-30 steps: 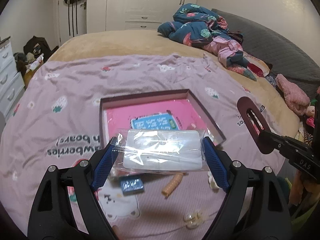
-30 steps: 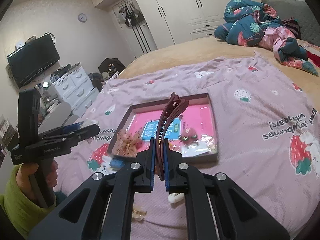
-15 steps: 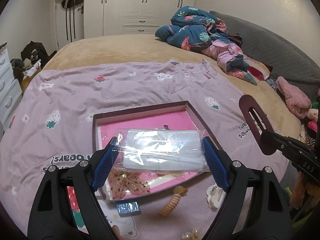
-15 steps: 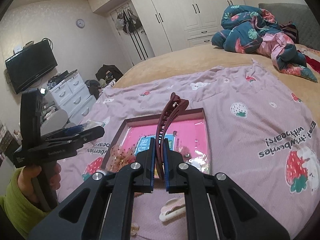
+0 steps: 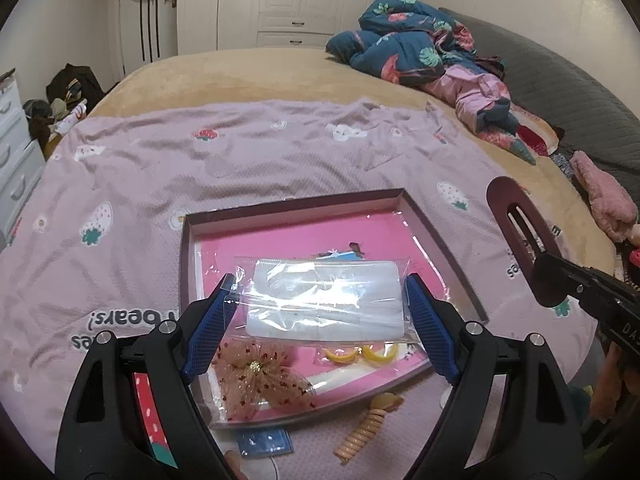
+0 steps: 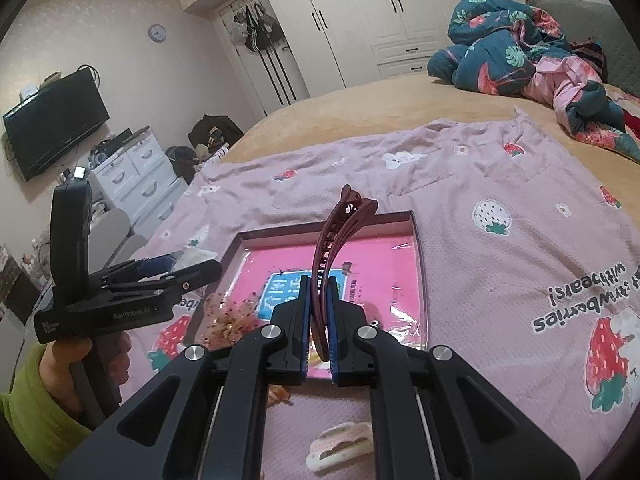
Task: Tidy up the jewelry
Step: 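Carry the white packet and maroon clip over the box and lower them in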
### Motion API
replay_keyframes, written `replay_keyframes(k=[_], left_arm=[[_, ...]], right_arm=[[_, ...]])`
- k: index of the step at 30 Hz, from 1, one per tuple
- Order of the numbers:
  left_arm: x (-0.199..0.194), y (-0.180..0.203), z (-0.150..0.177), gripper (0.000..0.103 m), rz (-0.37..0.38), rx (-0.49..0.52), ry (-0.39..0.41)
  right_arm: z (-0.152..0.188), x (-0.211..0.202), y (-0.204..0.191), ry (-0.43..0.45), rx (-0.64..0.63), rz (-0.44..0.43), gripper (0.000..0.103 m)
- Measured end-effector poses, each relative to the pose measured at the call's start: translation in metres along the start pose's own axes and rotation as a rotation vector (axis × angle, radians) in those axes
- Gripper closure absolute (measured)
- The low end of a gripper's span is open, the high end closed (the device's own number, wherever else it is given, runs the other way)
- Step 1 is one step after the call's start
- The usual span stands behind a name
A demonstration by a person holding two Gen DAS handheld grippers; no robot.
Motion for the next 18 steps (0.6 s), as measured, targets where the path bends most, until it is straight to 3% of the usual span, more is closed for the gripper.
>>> replay_keyframes(k=[18], left_arm=[[0.064, -0.007, 0.022, 0.026, 0.019, -0.017, -0.104]], right_arm=[[0.011, 0.063, 0.034, -0.090, 0.047, 0.048, 0.096]])
Point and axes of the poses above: each gripper's, at about its wrist camera, not at the fingertips, and x roughly the way its jaws point, y to its right, z to its underside, the point moved 4 cm from there along x, roughly the way its jaws point, and after that the axes turned 10 degrees about x, right-handed, at the moved point
